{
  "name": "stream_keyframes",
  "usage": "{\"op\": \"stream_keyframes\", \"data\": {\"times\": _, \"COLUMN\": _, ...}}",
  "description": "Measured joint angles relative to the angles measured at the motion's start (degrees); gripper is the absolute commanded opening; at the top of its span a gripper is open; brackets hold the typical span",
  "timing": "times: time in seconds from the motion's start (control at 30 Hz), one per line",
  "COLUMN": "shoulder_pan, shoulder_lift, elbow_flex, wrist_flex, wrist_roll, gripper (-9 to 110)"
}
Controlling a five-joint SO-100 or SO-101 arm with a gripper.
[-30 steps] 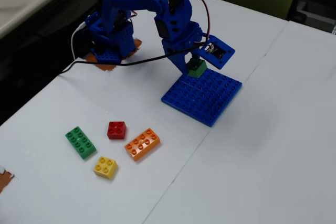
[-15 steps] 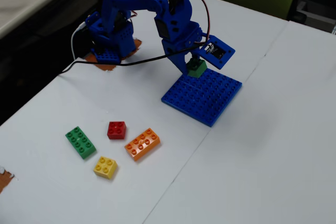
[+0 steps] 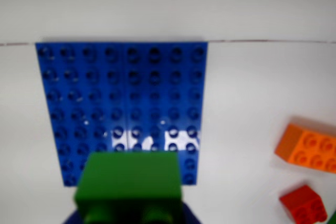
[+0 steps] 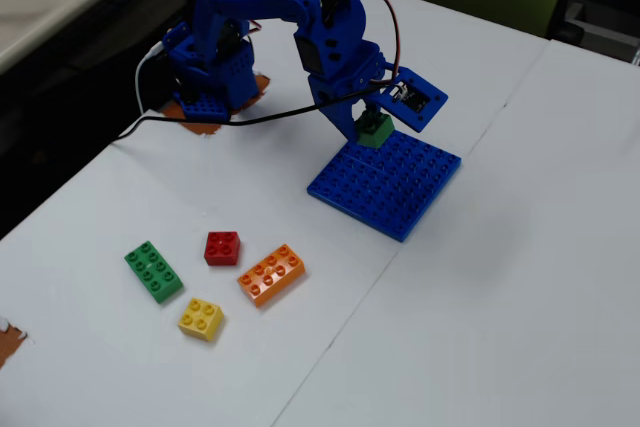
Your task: Pick up the 2x2 green block and go up the 8x8 blue block.
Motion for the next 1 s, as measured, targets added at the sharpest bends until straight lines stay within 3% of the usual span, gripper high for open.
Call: {"op": "stream_keyframes", "data": {"times": 1.0, "shoulder_pan": -1.1, "shoulder_lift": 0.0, "elbow_flex": 0.0, "wrist_flex": 0.0, "wrist_roll": 0.0, "gripper": 0}}
